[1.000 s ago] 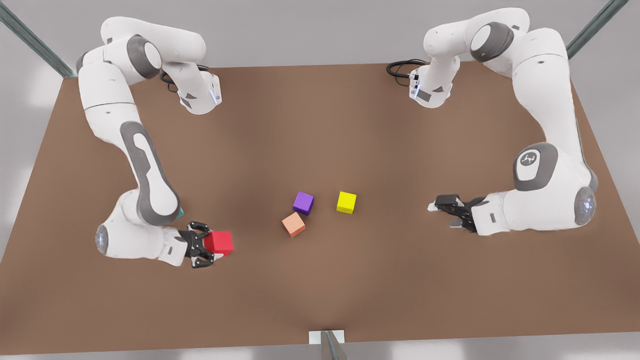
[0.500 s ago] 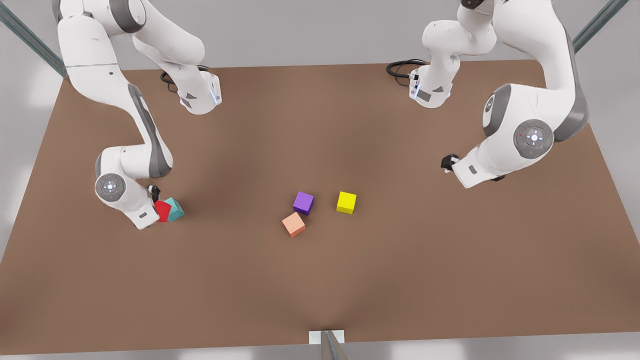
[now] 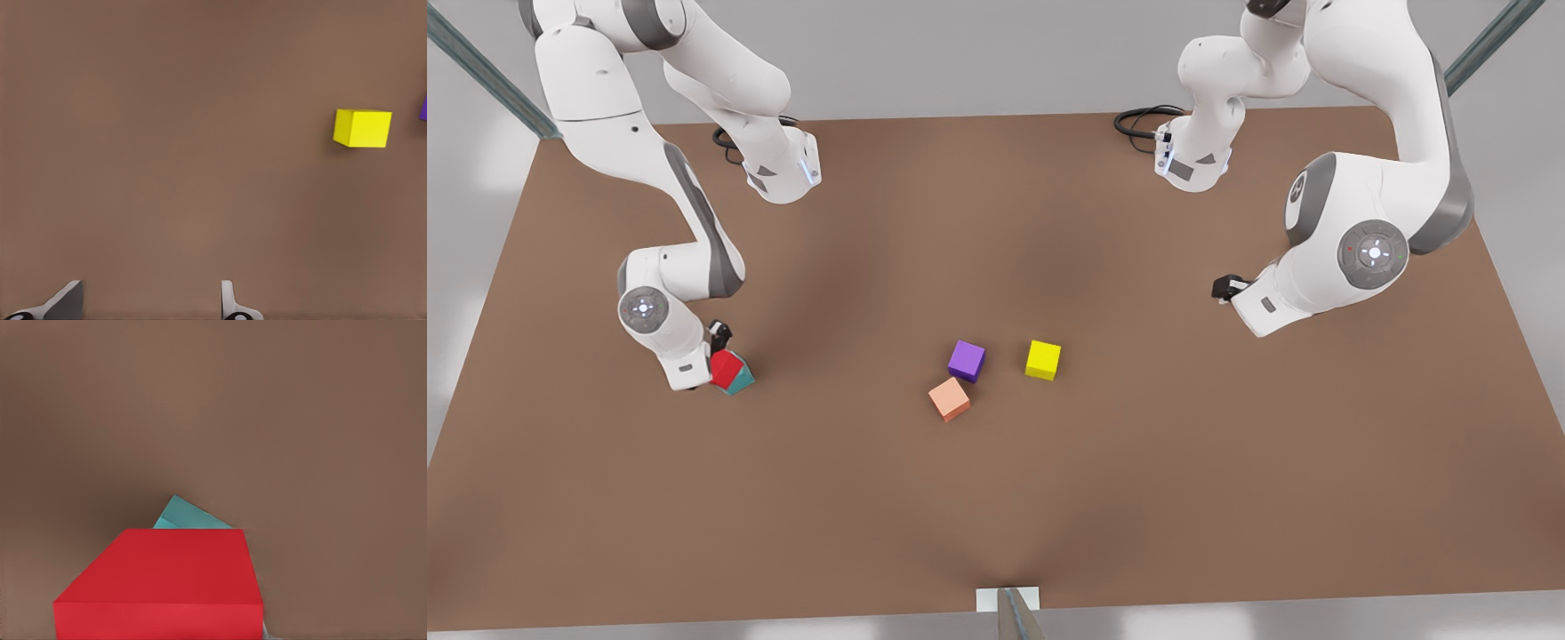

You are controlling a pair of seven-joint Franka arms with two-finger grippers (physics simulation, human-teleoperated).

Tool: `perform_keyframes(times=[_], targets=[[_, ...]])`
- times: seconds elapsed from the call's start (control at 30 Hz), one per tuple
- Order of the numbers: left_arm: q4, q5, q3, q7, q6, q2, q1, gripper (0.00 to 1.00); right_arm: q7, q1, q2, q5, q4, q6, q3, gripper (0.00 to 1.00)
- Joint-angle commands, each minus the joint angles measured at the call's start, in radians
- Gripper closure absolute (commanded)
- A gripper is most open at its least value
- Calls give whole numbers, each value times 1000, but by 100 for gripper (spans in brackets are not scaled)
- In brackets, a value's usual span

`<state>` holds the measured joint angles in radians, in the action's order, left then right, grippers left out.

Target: Pick up red wooden cube and pass to hand red wooden cube and place in blue wooden cube

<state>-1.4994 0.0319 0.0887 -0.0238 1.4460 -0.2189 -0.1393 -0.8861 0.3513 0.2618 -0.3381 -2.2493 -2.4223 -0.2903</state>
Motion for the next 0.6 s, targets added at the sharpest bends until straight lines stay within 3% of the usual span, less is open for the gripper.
perform_keyframes(times=[0.0,0.17,0.2,0.57], targets=[[1,0,0,39,-7,1,-2,0,289,8,2,-18,-6,-20,0,57],[1,-3,0,38,-27,1,3,0,289,15,2,-18,-19,-18,0,54],[1,-3,0,39,-27,1,3,0,292,15,2,-16,-18,-18,0,2],[1,-4,0,39,-55,3,-2,0,292,14,-23,-9,0,22,-7,0]])
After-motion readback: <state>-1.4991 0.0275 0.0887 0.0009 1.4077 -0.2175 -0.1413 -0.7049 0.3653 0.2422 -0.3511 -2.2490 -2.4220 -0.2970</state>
